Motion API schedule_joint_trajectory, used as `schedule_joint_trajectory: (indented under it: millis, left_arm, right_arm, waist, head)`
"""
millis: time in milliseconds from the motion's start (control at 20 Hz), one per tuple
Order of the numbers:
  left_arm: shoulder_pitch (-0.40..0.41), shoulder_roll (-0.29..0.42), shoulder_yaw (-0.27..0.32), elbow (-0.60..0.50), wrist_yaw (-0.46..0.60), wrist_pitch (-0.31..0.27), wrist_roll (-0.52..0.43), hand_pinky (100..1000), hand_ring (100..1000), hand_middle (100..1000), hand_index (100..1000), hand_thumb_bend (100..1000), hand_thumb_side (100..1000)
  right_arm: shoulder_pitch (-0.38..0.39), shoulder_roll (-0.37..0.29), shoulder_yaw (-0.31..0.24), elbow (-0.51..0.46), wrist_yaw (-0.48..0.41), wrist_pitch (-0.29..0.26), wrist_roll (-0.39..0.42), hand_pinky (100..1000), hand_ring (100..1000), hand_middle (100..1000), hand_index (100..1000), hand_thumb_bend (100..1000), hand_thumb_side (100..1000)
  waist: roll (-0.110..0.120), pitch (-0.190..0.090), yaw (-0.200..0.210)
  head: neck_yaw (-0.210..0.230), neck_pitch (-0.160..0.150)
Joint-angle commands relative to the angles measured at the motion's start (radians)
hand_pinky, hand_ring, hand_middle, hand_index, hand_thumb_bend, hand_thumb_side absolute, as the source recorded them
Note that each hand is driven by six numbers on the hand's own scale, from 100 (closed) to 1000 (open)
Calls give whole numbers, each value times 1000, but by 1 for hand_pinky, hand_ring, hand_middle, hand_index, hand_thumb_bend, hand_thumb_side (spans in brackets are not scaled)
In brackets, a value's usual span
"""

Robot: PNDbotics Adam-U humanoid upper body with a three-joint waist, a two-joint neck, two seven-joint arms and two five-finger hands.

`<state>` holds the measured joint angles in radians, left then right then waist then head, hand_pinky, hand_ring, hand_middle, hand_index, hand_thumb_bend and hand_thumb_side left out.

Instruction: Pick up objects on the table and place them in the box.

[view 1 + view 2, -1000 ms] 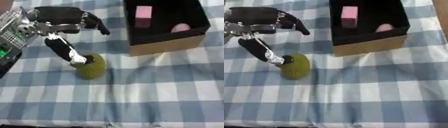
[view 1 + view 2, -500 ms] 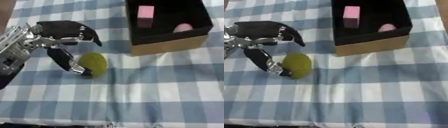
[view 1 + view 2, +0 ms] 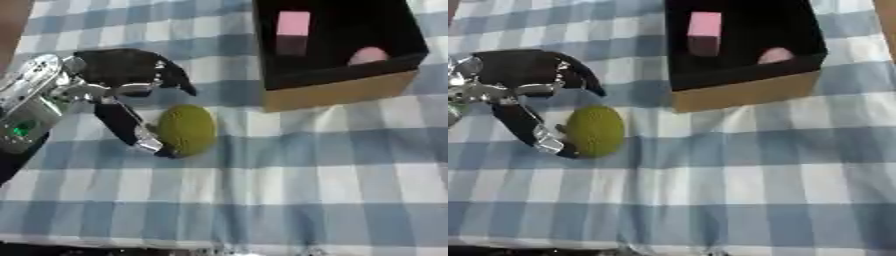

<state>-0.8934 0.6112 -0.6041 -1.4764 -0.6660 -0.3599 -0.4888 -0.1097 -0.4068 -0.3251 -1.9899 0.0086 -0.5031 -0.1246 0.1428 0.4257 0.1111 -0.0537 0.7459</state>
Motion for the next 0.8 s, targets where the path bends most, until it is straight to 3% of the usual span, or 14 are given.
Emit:
schedule_joint_trajectory:
  millis: [50,200,300,350,400,500,600,650,800]
  left_arm:
    - [-10,2,3,34,-33,-5,17,878,859,759,879,606,780]
    - [-9,-12,-3,66,-47,-8,15,869,852,747,866,544,752]
    - [-9,-21,-4,76,-41,-7,13,860,841,728,846,478,733]
    - [-9,-25,-4,79,-34,-5,11,851,828,707,807,403,696]
    - [-8,-28,-4,81,-25,-1,9,850,827,705,803,394,692]
    - [-6,-33,-4,79,0,12,8,835,808,684,763,271,593]
    - [-4,-33,-6,69,31,27,6,830,800,677,748,219,560]
    - [-4,-30,-6,55,50,32,7,822,790,669,742,152,478]
    - [-1,-6,2,-11,116,49,15,805,770,649,735,100,306]
  right_arm:
    - [-6,-15,0,-10,3,-2,4,950,1000,354,923,100,470]
    - [-6,-13,-1,-10,3,-2,4,951,1000,354,923,100,470]
    - [-6,-12,0,-10,3,-3,5,951,1000,353,923,100,470]
    - [-6,-12,0,-10,3,-3,5,951,1000,353,923,100,470]
    - [-7,-12,0,-10,3,-3,5,951,1000,353,923,100,470]
    - [-7,-12,0,-10,2,-3,5,951,1000,353,923,100,470]
    - [-7,-12,0,-10,2,-3,5,951,1000,353,923,100,470]
    - [-7,-12,0,-10,2,-2,5,951,1000,352,923,100,470]
    - [-5,-11,0,-10,5,-1,5,951,1000,350,923,100,470]
  waist:
    - [-4,-65,0]
    - [-6,-64,-2]
    - [-6,-64,-2]
    - [-7,-64,-2]
    - [-7,-64,-2]
    - [-7,-64,-3]
    - [-7,-64,-3]
    - [-7,-63,-3]
    - [-6,-63,-1]
  head:
    - [5,1]
    - [6,2]
    - [7,3]
    - [8,3]
    - [8,3]
    - [8,2]
    - [8,2]
    - [8,2]
    - [7,3]
